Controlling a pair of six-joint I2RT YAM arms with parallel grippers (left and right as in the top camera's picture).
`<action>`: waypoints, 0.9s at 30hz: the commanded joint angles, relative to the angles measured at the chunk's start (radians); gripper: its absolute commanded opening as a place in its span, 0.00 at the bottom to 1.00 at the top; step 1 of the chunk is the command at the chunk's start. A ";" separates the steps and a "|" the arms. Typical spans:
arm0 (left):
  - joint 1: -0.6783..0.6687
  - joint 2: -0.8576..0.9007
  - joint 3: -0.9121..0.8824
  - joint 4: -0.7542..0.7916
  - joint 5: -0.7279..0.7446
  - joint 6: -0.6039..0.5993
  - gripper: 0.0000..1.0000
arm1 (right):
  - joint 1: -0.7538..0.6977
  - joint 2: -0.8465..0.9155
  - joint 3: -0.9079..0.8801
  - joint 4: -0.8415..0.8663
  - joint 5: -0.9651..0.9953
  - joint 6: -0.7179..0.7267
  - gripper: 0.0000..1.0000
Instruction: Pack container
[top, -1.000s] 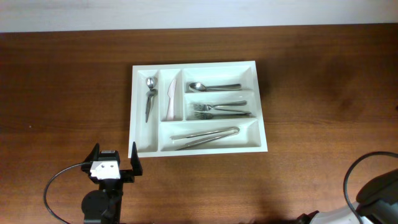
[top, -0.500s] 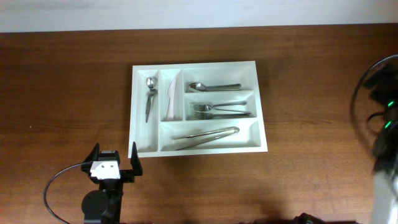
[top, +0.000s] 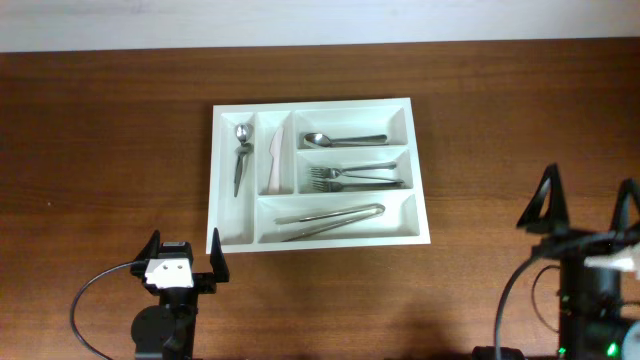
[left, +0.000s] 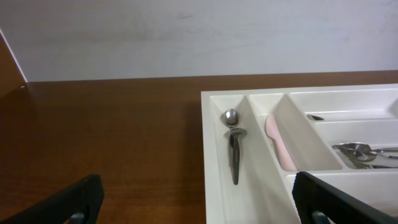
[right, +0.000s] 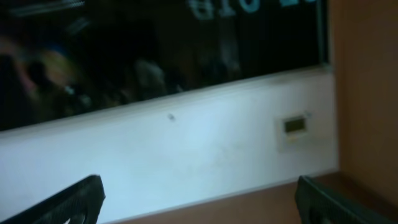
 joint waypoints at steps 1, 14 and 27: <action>0.005 -0.011 -0.009 0.006 0.003 0.019 0.99 | 0.030 -0.077 -0.111 0.073 -0.074 0.000 0.99; 0.005 -0.011 -0.009 0.006 0.003 0.019 0.99 | 0.112 -0.186 -0.437 0.434 -0.080 -0.001 0.99; 0.005 -0.011 -0.009 0.006 0.003 0.019 0.99 | 0.131 -0.272 -0.581 0.513 -0.060 -0.005 0.99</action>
